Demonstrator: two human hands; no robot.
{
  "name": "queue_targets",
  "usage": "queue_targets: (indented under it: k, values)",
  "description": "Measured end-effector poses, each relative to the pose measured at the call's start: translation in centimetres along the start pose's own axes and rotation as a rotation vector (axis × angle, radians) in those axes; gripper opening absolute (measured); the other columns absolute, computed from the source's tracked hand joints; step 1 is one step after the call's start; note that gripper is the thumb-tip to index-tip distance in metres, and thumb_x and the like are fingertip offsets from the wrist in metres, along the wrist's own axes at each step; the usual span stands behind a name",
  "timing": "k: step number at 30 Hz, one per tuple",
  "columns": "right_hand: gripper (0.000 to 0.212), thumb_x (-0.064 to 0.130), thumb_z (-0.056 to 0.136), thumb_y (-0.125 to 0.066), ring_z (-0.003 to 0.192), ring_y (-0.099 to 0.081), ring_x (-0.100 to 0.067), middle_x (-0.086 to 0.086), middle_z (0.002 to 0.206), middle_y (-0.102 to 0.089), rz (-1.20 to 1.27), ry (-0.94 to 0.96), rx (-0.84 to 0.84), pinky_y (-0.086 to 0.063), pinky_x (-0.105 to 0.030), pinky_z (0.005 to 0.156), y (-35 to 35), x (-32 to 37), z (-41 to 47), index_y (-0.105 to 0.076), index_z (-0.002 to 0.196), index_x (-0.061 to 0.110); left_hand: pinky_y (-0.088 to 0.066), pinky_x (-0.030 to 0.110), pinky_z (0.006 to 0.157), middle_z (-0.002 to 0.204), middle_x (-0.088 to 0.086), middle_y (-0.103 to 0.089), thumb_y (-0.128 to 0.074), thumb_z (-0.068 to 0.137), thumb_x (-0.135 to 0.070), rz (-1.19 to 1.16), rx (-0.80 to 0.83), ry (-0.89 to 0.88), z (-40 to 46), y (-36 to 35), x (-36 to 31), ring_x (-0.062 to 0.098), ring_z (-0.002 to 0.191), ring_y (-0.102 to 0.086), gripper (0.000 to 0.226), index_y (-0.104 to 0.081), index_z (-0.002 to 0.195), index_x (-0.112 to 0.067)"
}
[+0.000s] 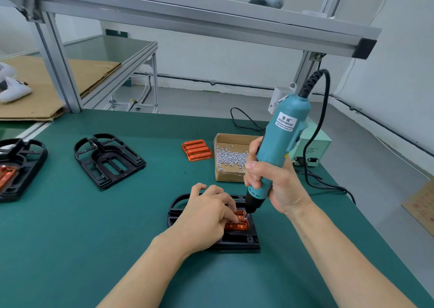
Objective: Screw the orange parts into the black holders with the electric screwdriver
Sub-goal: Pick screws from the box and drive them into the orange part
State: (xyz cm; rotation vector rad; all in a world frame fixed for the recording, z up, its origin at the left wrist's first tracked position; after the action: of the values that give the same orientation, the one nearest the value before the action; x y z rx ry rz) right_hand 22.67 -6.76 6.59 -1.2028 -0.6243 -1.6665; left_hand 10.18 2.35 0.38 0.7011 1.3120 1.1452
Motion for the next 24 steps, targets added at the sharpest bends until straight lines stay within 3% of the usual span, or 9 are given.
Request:
queue_targets:
  k: [8, 14, 19, 24]
  values:
    - [0.019, 0.010, 0.067, -0.069, 0.041, -0.038, -0.015, -0.002, 0.052, -0.041, 0.071, -0.066, -0.075, -0.040, -0.026, 0.050, 0.5, 0.0, 0.2, -0.058, 0.078, 0.021, -0.002, 0.022, 0.100, 0.118, -0.023, -0.055, -0.048, 0.092, -0.015, -0.019, -0.013, 0.007, 0.0, -0.1, -0.1, 0.000, 0.113, -0.036, 0.036, -0.071, 0.107, -0.038]
    - [0.019, 0.004, 0.070, -0.062, 0.041, -0.034, -0.014, -0.001, 0.054, -0.039, 0.114, -0.091, -0.209, -0.037, -0.025, 0.046, 0.7, -0.2, 0.3, -0.057, 0.078, 0.021, -0.011, 0.023, 0.083, 0.118, -0.023, -0.056, -0.049, 0.093, -0.018, -0.024, -0.011, 0.009, 0.1, 0.0, -0.1, -0.001, 0.108, -0.035, 0.032, -0.072, 0.105, -0.038]
    - [0.021, 0.007, 0.066, -0.068, 0.040, -0.037, -0.014, 0.000, 0.053, -0.041, 0.029, 0.004, -0.126, -0.037, -0.025, 0.047, 0.6, 1.7, 1.4, -0.061, 0.078, 0.023, -0.013, 0.023, 0.084, 0.117, -0.023, -0.056, -0.051, 0.092, -0.020, -0.039, -0.008, 0.013, 0.1, -0.1, 0.0, -0.001, 0.108, -0.036, 0.030, -0.072, 0.103, -0.038]
    - [0.020, 0.003, 0.074, -0.058, 0.042, -0.038, -0.011, 0.004, 0.054, -0.040, 0.191, 0.091, -0.274, -0.039, -0.021, 0.050, 1.9, 2.6, 1.7, -0.057, 0.081, 0.021, -0.012, 0.022, 0.085, 0.115, -0.024, -0.055, -0.052, 0.093, -0.024, -0.063, -0.018, 0.011, 0.0, -0.2, 0.1, -0.003, 0.108, -0.034, 0.027, -0.072, 0.103, -0.038]
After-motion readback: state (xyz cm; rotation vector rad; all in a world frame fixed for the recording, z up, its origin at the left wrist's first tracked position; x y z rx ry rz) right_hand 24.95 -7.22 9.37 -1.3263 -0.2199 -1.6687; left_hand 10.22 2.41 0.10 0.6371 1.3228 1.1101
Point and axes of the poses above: each hand's wrist, its own z-axis towards the middle knuckle, its own y-axis out of the back of the hand, x = y × z, the point moved 1 cm from there along z, towards the middle knuckle
